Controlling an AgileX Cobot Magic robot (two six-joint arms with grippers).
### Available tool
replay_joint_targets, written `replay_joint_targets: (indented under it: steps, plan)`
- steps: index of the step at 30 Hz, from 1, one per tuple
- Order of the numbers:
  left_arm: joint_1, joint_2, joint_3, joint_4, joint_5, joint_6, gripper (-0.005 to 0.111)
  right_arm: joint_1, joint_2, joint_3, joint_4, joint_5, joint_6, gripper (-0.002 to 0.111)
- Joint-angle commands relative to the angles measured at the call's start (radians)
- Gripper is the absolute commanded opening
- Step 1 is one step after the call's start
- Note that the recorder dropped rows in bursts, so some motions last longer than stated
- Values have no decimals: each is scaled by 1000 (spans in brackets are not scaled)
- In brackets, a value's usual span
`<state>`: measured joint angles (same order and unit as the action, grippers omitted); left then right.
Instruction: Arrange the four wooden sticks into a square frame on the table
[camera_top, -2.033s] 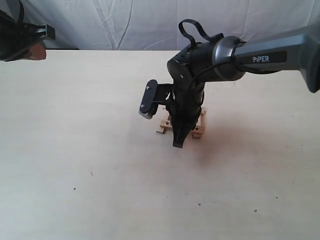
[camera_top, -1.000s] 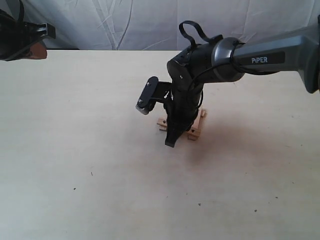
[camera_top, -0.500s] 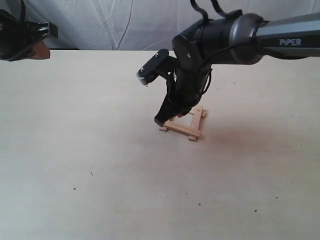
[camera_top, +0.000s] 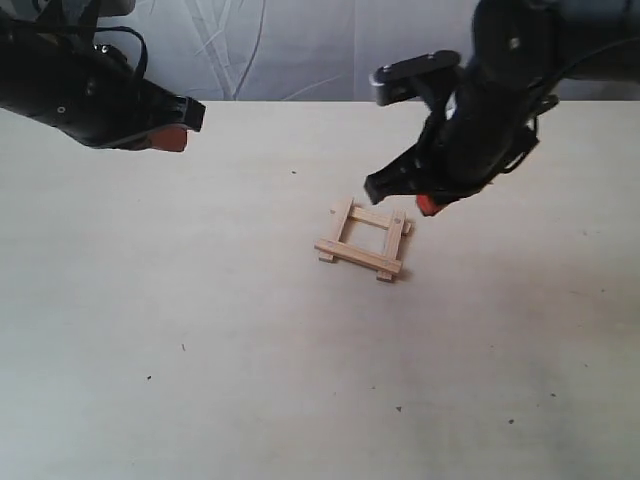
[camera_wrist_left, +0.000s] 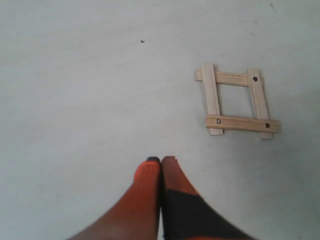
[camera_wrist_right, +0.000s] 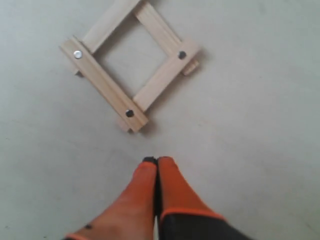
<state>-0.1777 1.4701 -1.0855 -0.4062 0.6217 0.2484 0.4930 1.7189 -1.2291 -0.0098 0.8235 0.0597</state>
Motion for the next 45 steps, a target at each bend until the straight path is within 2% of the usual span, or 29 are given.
replay_joint_targets:
  steps: [1, 4, 9, 14, 17, 25, 31, 34, 45]
  plan:
    - [-4, -12, 3, 38, 7, -4, 0, -89, -160, 109, 19, -28, 23, -1]
    - [-4, -37, 33, 45, 7, -9, 0, -140, -282, 190, 19, -35, 31, -1]
    - [-4, -142, 106, 81, -59, -51, 0, -152, -487, 320, 17, -61, 34, -1]
    - [-4, -309, 165, 322, -82, -248, 0, -152, -701, 401, 17, -129, 34, -1]
    - [-4, -417, 220, 422, -112, -310, 0, -152, -804, 438, 17, -161, 34, -1]
    - [-4, -725, 400, 448, -265, -318, 0, -152, -1016, 586, 16, -324, 34, -1]
    - [-4, -879, 480, 465, -243, -318, 0, -152, -1104, 624, 18, -253, 34, -1]
    - [-4, -924, 480, 463, -203, -318, 0, -152, -1120, 624, 18, -247, 34, -1]
    - [-4, -959, 480, 465, -203, -318, 0, -152, -1123, 624, 18, -249, 34, -1]
